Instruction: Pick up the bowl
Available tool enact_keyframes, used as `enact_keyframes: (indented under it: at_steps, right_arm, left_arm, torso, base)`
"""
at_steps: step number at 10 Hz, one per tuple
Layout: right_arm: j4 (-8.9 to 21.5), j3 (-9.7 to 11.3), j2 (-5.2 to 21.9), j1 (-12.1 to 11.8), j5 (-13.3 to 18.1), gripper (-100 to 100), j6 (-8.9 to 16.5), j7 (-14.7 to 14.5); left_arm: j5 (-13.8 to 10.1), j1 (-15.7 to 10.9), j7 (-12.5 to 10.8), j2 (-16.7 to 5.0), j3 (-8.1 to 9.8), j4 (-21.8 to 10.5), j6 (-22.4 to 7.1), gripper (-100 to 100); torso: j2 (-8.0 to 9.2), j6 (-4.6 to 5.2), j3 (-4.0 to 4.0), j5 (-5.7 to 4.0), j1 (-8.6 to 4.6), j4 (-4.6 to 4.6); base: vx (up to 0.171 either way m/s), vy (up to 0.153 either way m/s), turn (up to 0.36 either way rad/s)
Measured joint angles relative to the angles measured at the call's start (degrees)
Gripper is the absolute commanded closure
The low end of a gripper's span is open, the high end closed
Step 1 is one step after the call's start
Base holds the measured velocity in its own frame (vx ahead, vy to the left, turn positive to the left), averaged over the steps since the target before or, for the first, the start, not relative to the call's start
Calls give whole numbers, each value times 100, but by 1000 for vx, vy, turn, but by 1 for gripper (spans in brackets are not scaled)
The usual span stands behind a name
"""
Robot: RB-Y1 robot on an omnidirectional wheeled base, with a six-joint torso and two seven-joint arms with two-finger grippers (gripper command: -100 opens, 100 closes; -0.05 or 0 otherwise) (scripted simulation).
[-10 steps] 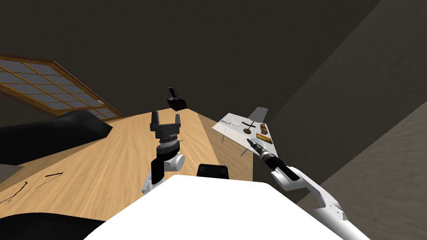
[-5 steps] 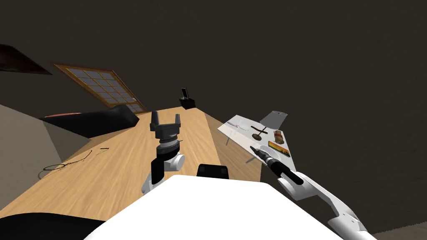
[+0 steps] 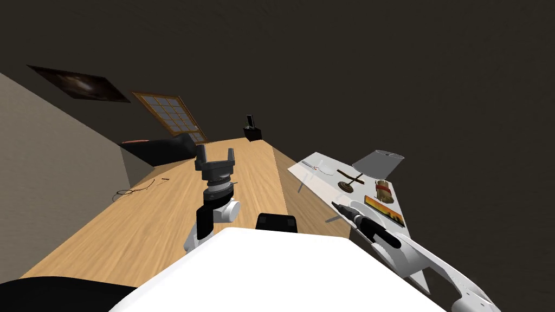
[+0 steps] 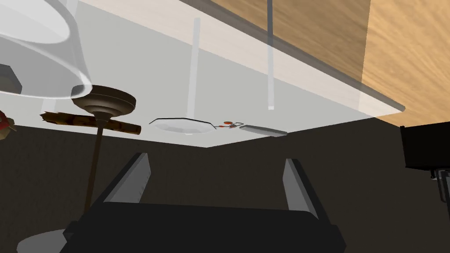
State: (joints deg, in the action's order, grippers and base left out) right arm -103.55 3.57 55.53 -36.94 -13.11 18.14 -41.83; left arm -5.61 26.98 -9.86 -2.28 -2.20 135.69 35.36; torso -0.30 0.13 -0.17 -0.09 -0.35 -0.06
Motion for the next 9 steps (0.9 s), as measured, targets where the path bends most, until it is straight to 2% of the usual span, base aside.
enact_keyframes:
  at_steps: [1, 3, 4, 5, 6, 7, 9]
  right_arm:
    - [-13, 8, 14, -80, 21, -100, 117, -82]
    - [257, 151, 234, -240, -51, -100, 298, -322]
    - [217, 150, 247, -334, -26, -100, 434, -402]
    - [212, 196, 291, -403, -19, -100, 633, -493]
    - [362, 345, 307, -348, -13, -100, 857, -639]
    - [341, 320, 381, -496, -34, -100, 935, -709]
    - [317, 279, 406, -793, 14, -100, 955, -776]
  left_arm:
    - [0, 0, 0, 0, 0, 0, 0, 0]
    - [0, 0, 0, 0, 0, 0, 0, 0]
    - [0, 1, 0, 0, 1, 0, 0, 0]
    - [0, 0, 0, 0, 0, 0, 0, 0]
    - [0, 0, 0, 0, 0, 0, 0, 0]
    - [0, 1, 0, 0, 1, 0, 0, 0]
    - [0, 0, 0, 0, 0, 0, 0, 0]
  torso:
    - [3, 2, 1, 1, 3, 1]
    - [-8, -1, -4, -1, -14, -1]
    - [-6, 3, -4, -3, -12, -1]
    - [-5, -1, -3, -1, -8, -1]
    - [-9, -1, -5, -3, -13, -2]
    - [-4, 6, -3, -2, -13, -1]
    - [4, 2, 3, 2, 5, 1]
  base:
    - [44, -39, 213]
    - [69, -74, 220]
    - [55, -56, 203]
    - [65, -75, 261]
    - [54, -79, 66]
    - [28, -37, -41]
    - [50, -49, 167]
